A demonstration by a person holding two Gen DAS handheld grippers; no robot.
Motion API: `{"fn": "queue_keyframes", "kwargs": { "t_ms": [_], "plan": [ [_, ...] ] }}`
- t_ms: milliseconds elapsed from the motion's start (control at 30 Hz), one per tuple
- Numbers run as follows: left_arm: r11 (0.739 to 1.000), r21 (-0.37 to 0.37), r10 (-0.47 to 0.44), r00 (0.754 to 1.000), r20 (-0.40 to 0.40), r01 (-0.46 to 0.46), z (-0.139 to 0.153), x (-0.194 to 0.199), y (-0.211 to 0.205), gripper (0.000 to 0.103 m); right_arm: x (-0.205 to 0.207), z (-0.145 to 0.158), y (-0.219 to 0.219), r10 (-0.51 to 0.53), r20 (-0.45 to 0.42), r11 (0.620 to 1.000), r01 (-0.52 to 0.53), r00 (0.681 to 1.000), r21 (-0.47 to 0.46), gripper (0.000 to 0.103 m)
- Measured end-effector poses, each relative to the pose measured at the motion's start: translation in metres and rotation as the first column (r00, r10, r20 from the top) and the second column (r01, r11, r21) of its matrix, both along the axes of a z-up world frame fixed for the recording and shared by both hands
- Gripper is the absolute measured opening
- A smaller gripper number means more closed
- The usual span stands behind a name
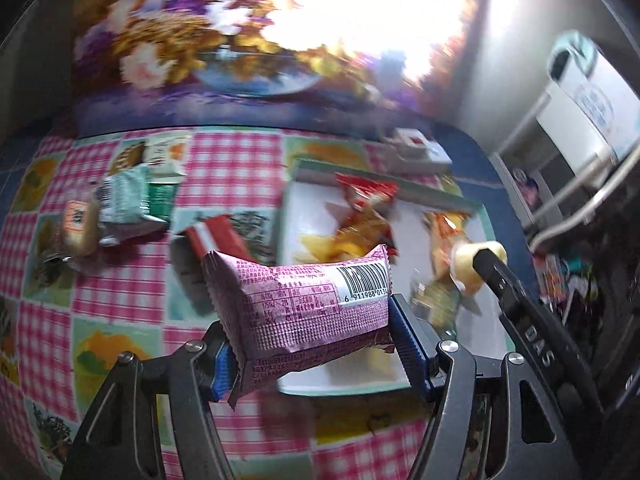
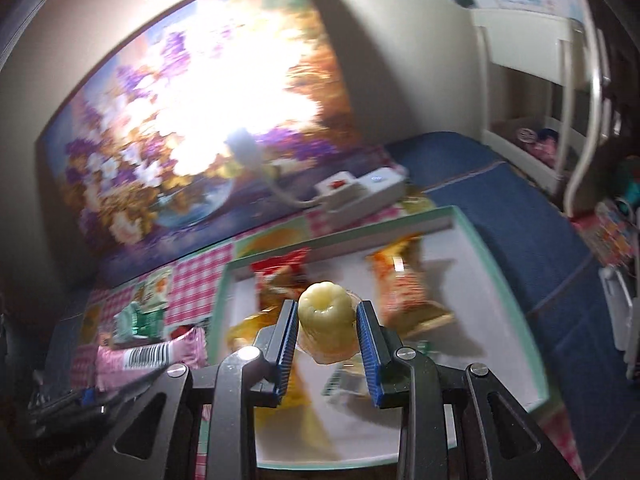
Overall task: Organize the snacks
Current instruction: 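Lift the bun and pink wafer pack and carry them over the tray, then open both tools to drop the bun and wafer pack into the tray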
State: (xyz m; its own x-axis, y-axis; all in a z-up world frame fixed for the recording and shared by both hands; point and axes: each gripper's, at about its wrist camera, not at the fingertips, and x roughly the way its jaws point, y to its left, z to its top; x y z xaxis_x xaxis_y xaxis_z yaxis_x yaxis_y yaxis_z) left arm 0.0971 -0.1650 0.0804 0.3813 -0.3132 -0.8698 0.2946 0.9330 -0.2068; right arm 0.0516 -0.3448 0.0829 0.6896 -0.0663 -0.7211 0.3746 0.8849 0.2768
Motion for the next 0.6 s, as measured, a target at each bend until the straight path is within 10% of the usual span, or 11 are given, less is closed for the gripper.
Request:
{"fn": "queue_keyframes", "kwargs": {
  "t_ms": [600],
  "plan": [
    [0.983, 0.128, -0.131, 0.991, -0.017, 0.132, -0.041, -0.020, -0.056, 0.069, -0.022, -0.036, -0.045, -0.103, -0.124, 0.993, 0.109, 0.987, 0.047, 0.032]
  ]
}}
